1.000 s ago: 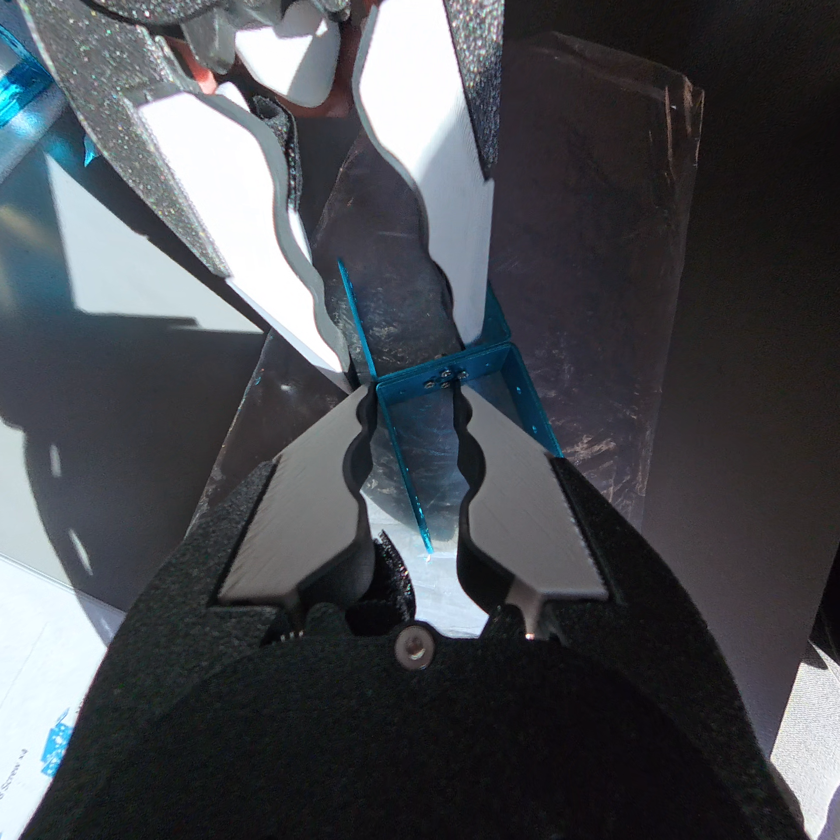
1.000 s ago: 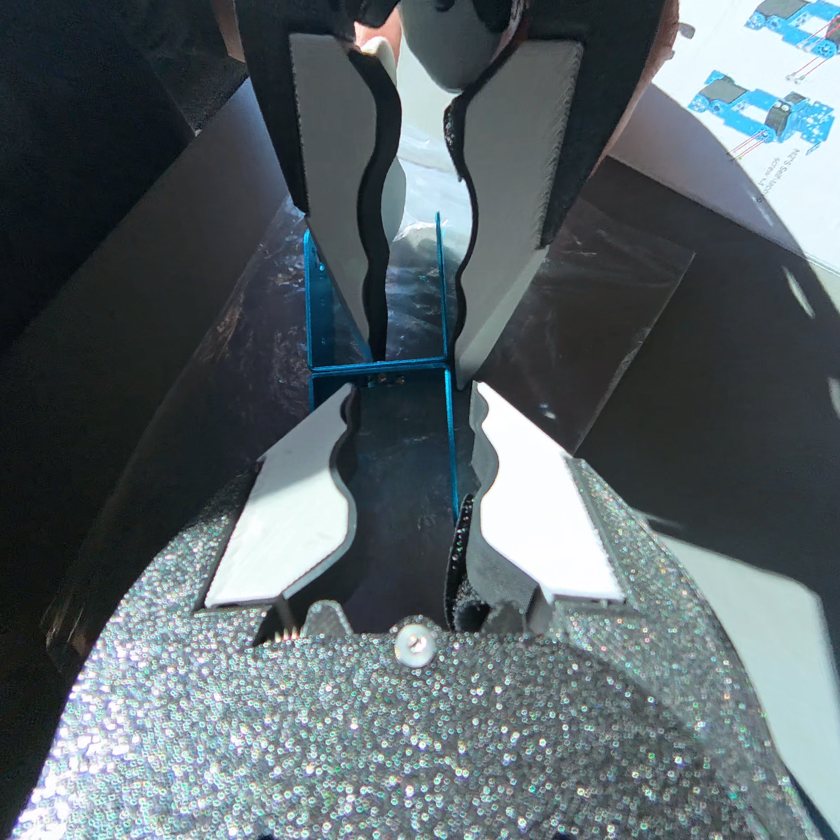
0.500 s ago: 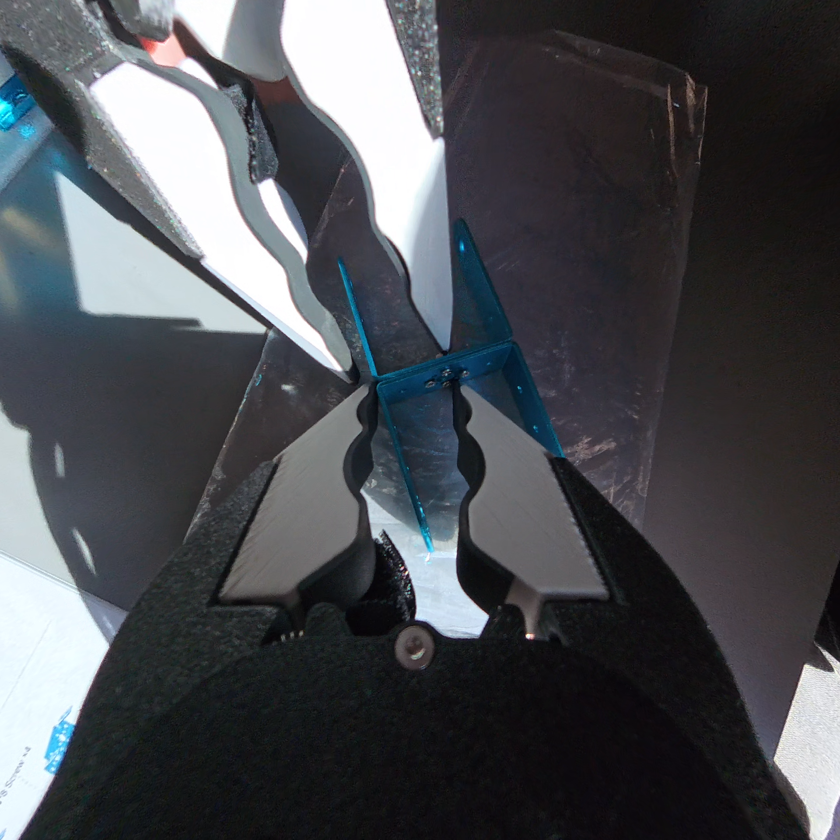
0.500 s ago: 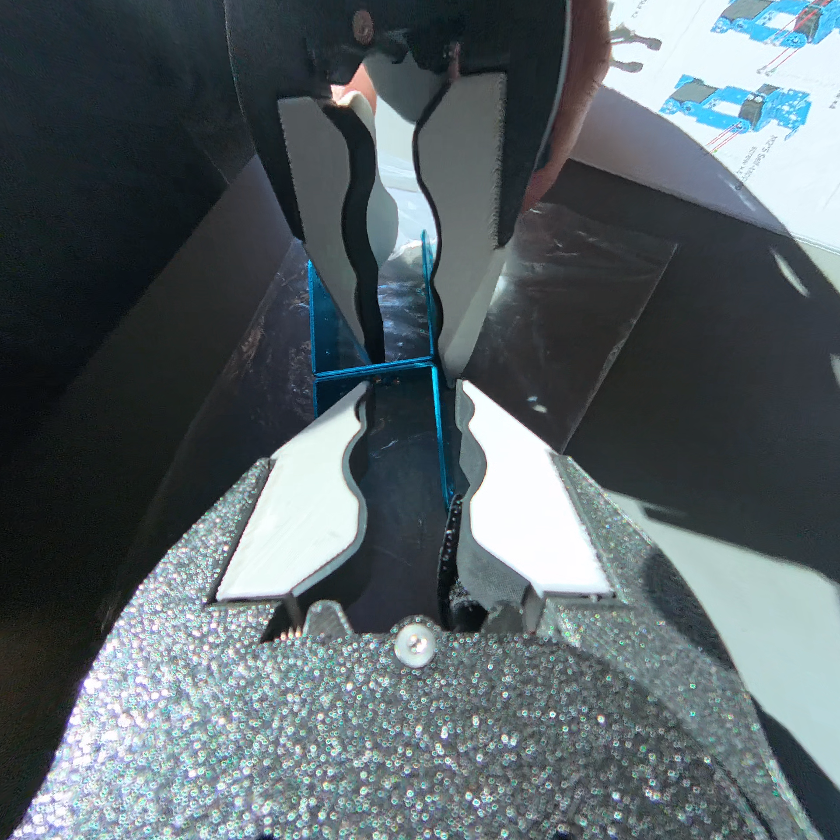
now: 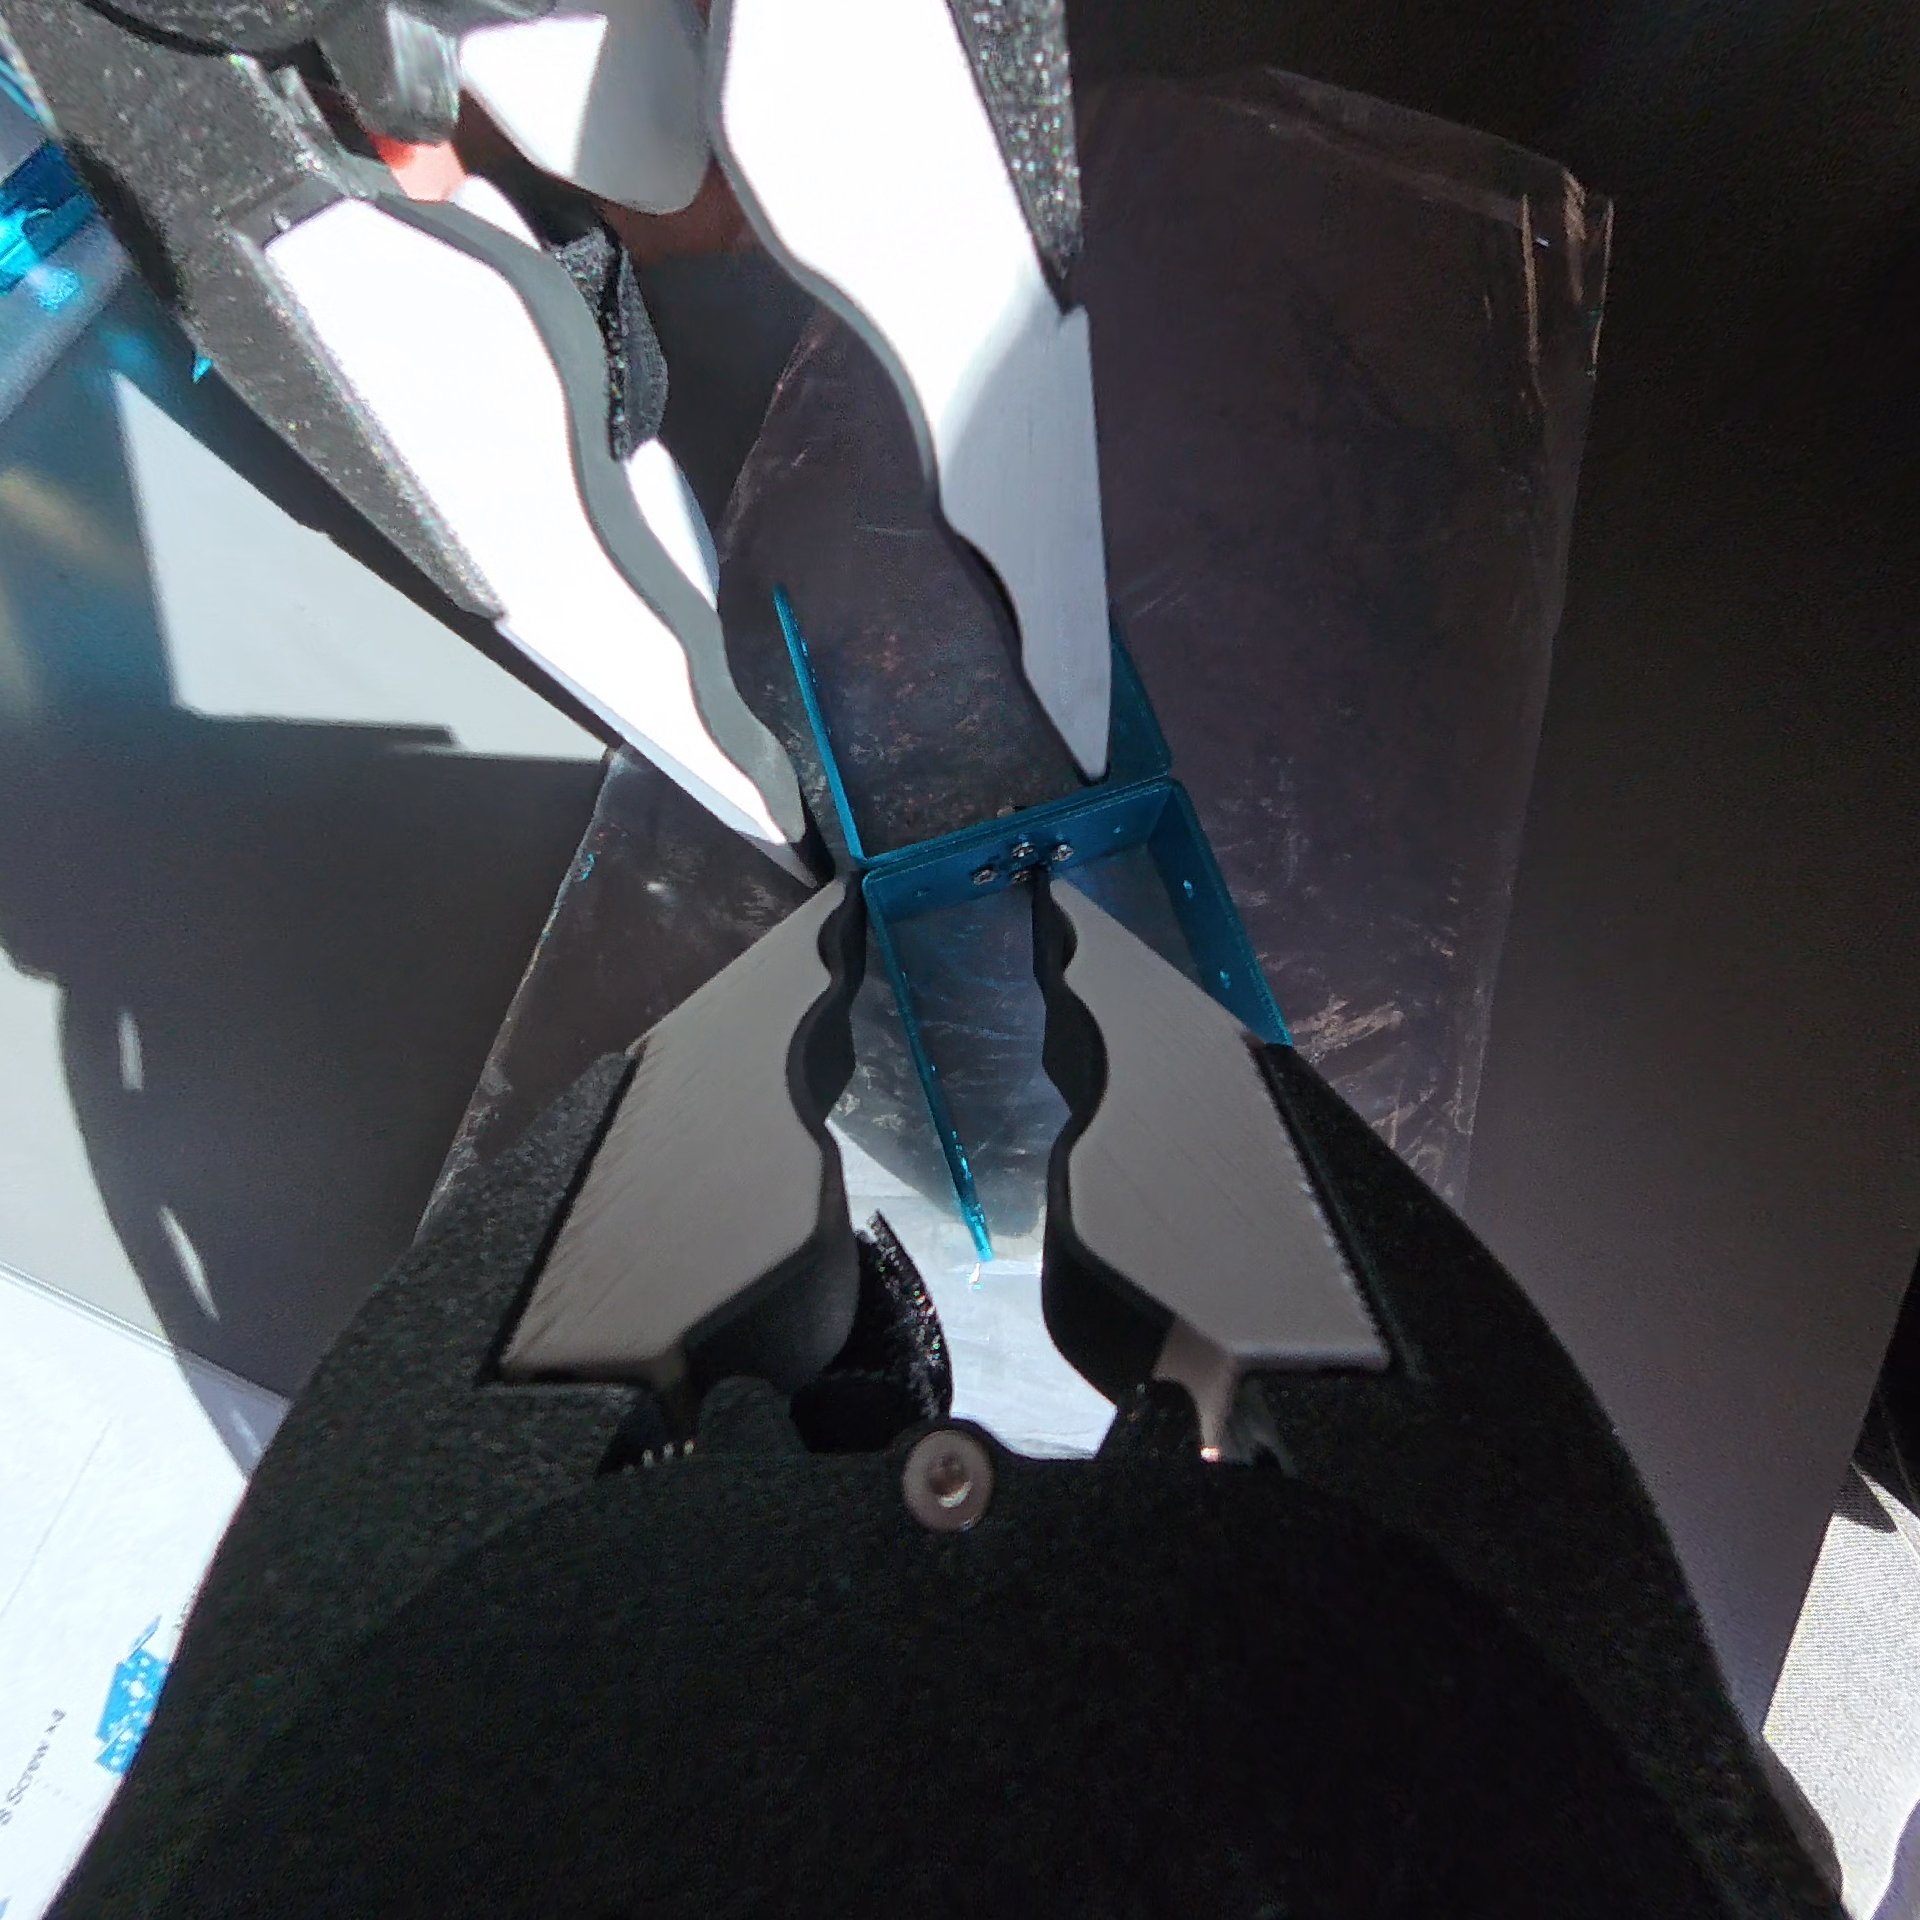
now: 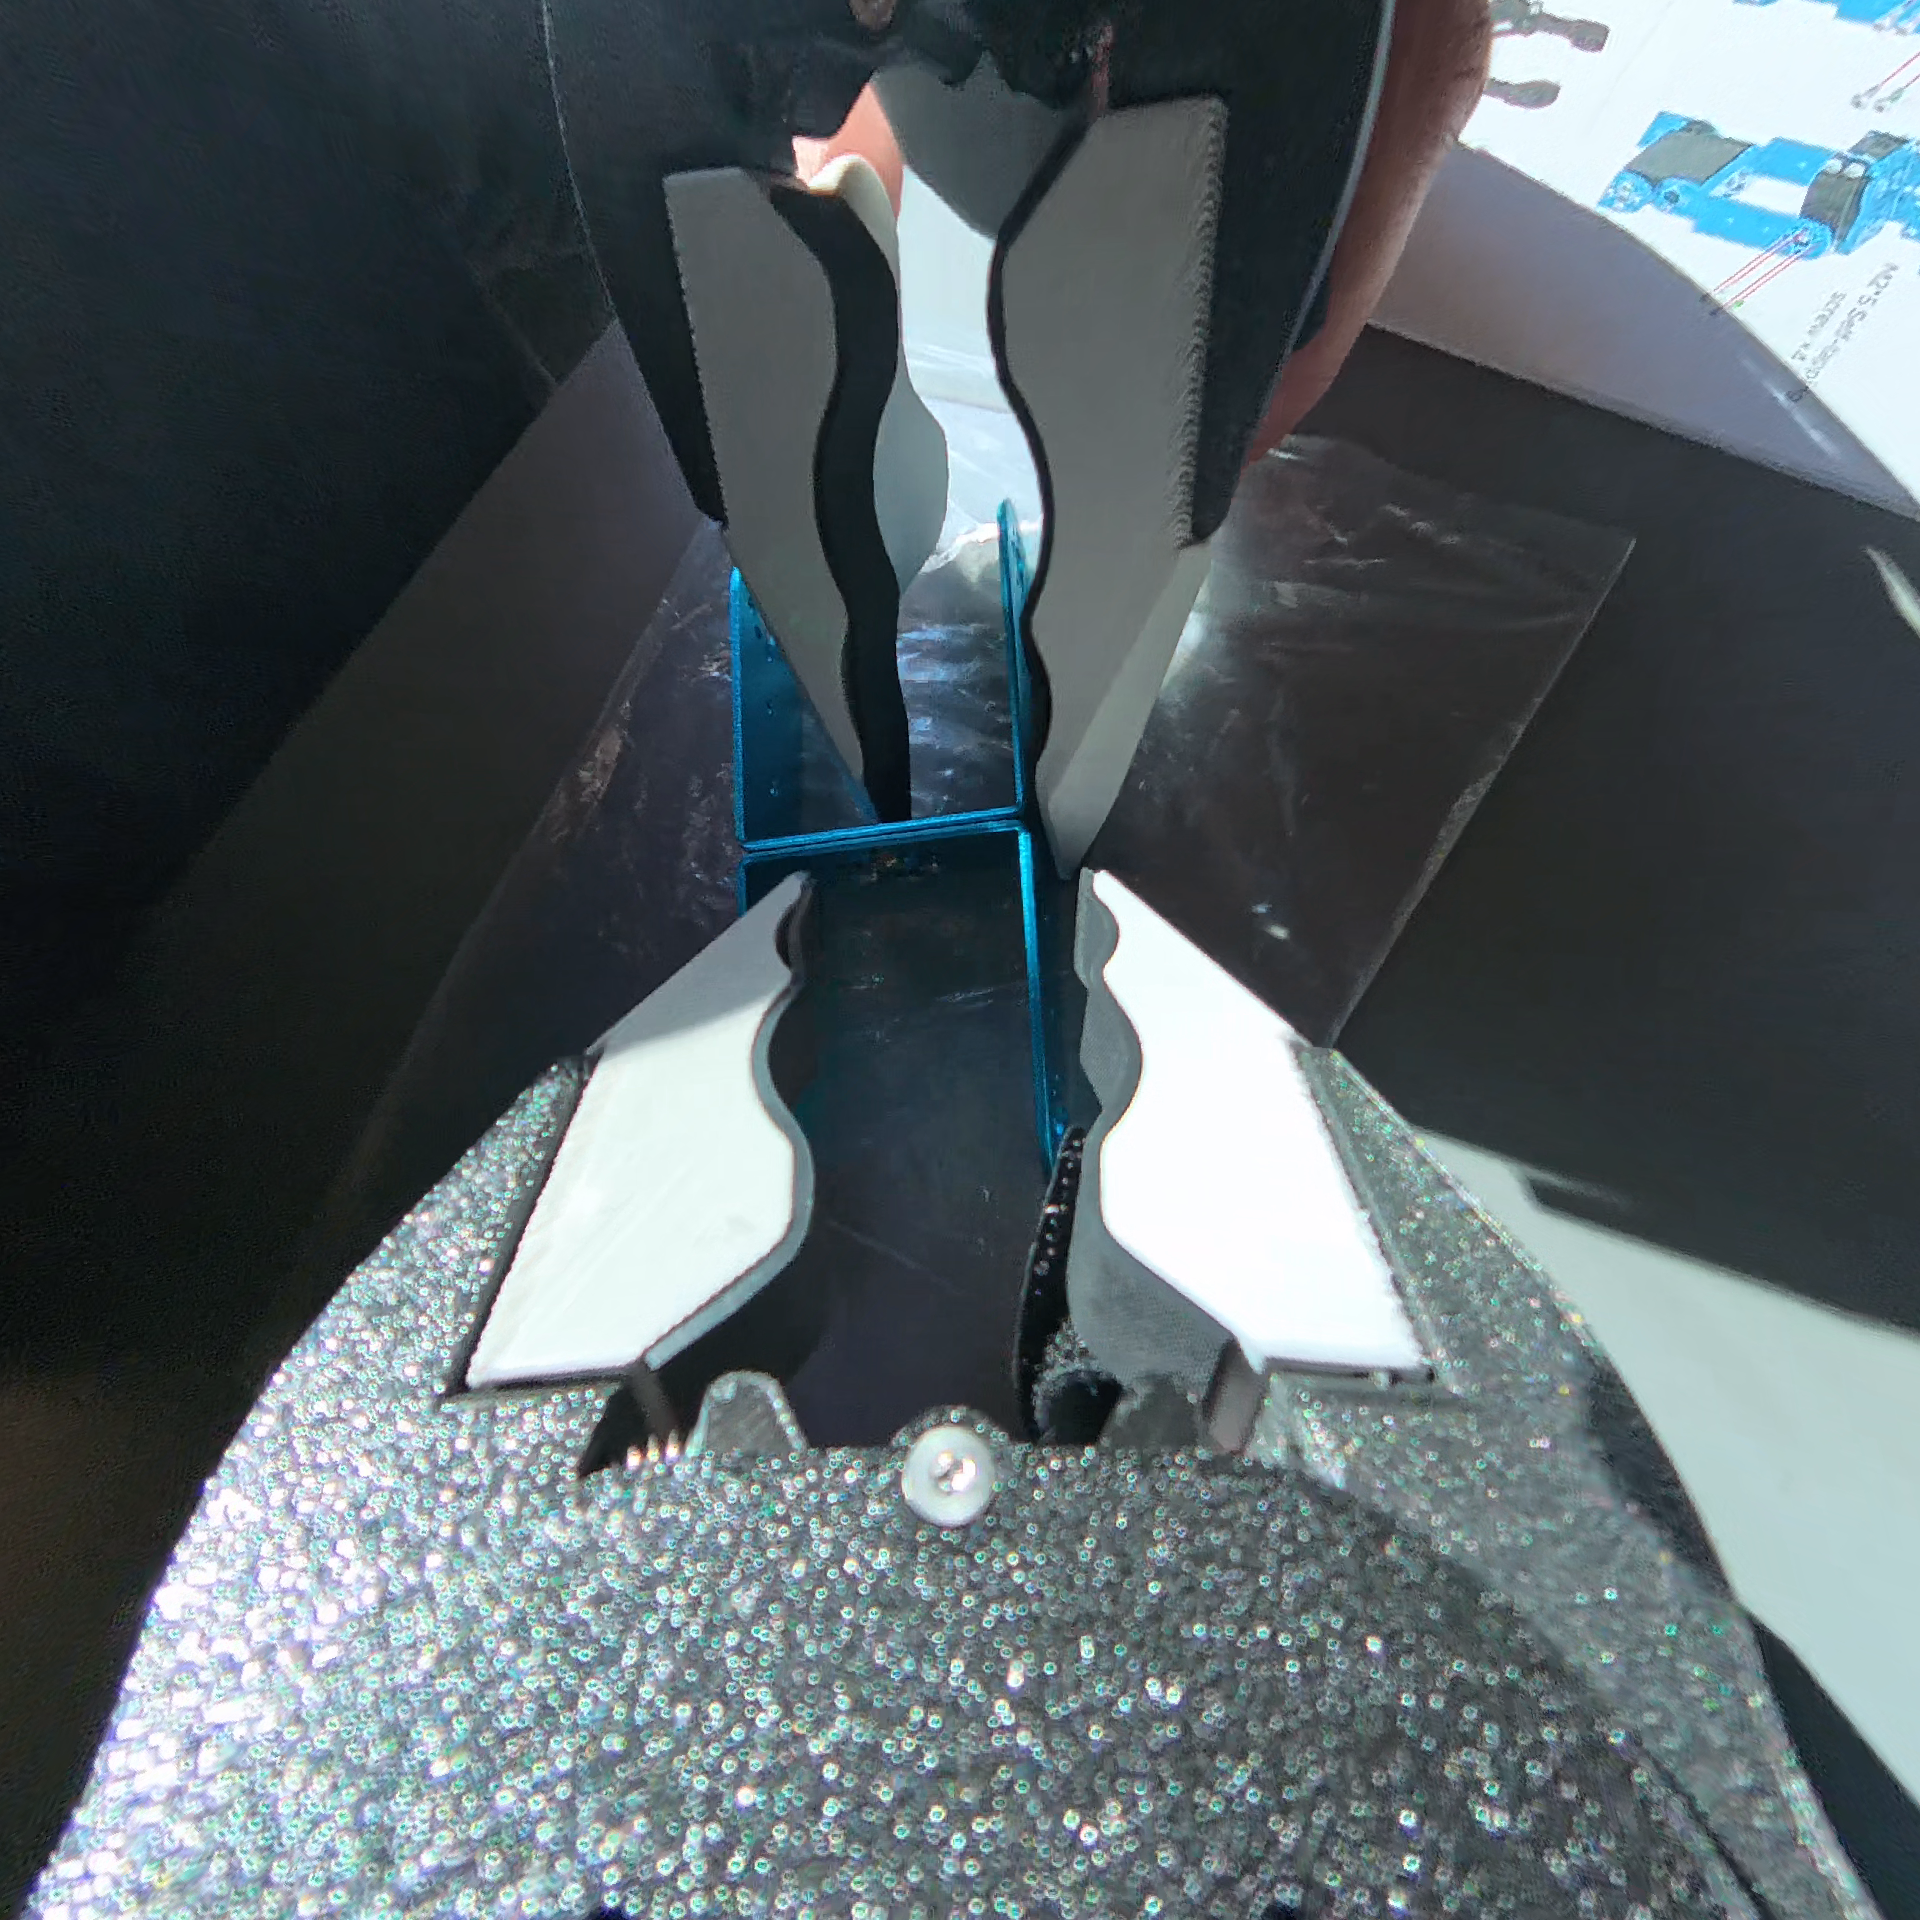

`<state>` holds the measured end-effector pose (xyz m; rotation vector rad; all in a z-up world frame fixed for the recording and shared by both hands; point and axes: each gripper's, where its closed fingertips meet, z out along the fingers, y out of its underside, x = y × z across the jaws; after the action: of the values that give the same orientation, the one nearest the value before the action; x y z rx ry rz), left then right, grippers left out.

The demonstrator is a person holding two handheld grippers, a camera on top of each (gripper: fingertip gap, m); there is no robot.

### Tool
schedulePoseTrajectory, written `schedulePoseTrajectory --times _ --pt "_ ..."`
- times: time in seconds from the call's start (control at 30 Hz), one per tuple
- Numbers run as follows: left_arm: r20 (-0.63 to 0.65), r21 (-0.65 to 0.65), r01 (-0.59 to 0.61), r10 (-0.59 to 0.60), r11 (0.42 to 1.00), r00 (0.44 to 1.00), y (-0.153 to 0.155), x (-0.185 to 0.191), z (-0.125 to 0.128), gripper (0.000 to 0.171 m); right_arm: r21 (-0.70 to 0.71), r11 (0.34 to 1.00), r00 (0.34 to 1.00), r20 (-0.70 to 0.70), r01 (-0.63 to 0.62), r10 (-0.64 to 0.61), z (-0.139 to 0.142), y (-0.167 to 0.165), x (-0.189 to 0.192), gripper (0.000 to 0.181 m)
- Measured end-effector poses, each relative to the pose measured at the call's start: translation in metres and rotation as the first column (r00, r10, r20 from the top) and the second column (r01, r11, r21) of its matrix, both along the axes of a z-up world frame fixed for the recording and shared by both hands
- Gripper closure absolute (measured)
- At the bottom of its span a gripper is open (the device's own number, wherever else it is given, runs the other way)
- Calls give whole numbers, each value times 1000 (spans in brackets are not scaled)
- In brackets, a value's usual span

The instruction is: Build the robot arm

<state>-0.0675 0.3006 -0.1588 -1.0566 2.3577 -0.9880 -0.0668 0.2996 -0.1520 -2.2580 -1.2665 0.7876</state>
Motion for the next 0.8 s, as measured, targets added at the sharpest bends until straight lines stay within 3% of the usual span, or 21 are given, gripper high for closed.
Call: schedulePoseTrajectory --times 0.2,0.37,0.5,0.63,0.8 --pt "1 0 -7 7 1000 1000 1 0 0 139 -1 999 999 -7 40 -40 2 7 4 147" --pt "3 2 -5 5 1000 1000 0 0 0 140 -14 1000 1000 12 1 -1 -2 -1 0 127" --pt "6 5 -5 5 1000 1000 0 0 1 140 66 998 996 91 1 -7 -6 4 0 137" --pt "9 8 -5 5 1000 1000 -1 0 1 140 -27 999 999 -1 32 -32 -1 4 2 144" --pt "6 5 -5 5 1000 1000 -1 0 1 141 -4 1000 1000 15 4 -4 -4 1 0 133"
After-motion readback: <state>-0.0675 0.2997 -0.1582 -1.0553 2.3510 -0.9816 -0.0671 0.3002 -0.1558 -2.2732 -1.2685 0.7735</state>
